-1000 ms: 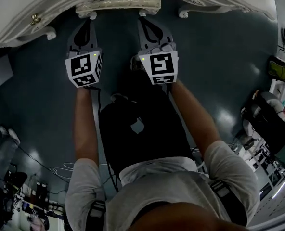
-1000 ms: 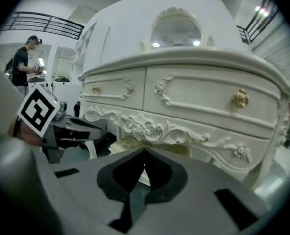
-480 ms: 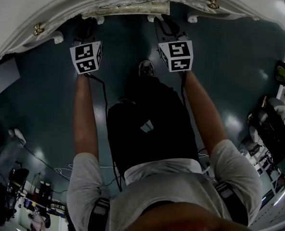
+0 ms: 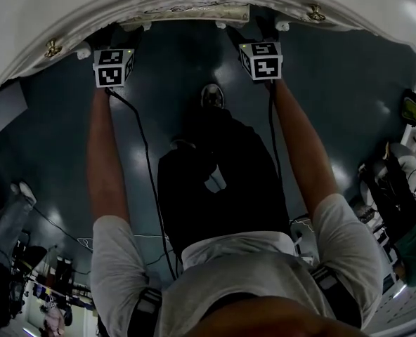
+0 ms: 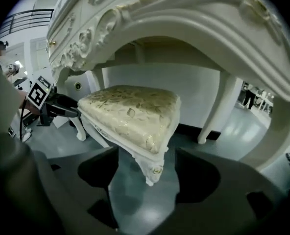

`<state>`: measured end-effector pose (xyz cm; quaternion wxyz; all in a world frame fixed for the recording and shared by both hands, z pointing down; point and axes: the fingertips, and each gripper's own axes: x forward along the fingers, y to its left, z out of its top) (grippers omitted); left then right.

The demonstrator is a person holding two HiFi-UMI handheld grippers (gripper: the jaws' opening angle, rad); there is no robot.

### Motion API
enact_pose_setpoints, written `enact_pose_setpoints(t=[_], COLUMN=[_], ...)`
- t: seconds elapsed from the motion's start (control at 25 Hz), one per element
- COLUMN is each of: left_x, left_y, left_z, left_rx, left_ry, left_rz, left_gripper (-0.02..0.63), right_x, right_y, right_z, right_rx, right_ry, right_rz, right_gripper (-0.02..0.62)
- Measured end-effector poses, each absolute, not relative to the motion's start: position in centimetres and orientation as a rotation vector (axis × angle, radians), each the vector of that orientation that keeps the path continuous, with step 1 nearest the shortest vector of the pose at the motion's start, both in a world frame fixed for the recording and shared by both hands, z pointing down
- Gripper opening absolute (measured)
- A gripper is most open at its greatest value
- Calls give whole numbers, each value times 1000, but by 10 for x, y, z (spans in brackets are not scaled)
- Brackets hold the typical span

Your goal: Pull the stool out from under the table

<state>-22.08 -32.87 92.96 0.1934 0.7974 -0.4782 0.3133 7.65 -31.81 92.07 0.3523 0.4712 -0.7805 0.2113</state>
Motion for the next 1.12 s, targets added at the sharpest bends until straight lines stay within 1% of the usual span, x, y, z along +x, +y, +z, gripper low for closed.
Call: enact_pose_setpoints(t=[0.16,0.28,0.36,0.52,0.68,0.84,1.0,1.12], left_x=[-217,-221,-221,-219,-218,-218,-215,-217], left_y=[-332,-332,-339,-337,-323,-312,-295,-287], left_z=[936,945,948,945,943,941,936,935], left_rx=[2177,2121,2084,2022,1986,1926,1895,1888], left_ry=[-1319,-1317,-1350,-1361,-1331,-1329,-1318,-1338], left_rz=[828,850,834,798,745,736,659,656], left_gripper=[304,304,304,302,302,304,302,302], right_x=[81,66,57,55,56,54,56,54], right_y=[-327,-326,-331,-332,-322,-321,-309,-298], right_z=[930,937,937,931,932,931,929,929], right_rx=[1208,1178,1200,1243,1155,1142,1131,1096], right_ry=[-1994,-1995,-1989,-1987,-1980,-1949,-1944,-1952], right_rz=[607,611,629,757,738,763,785,779], right_gripper=[351,350,373,380,382,394,394,394])
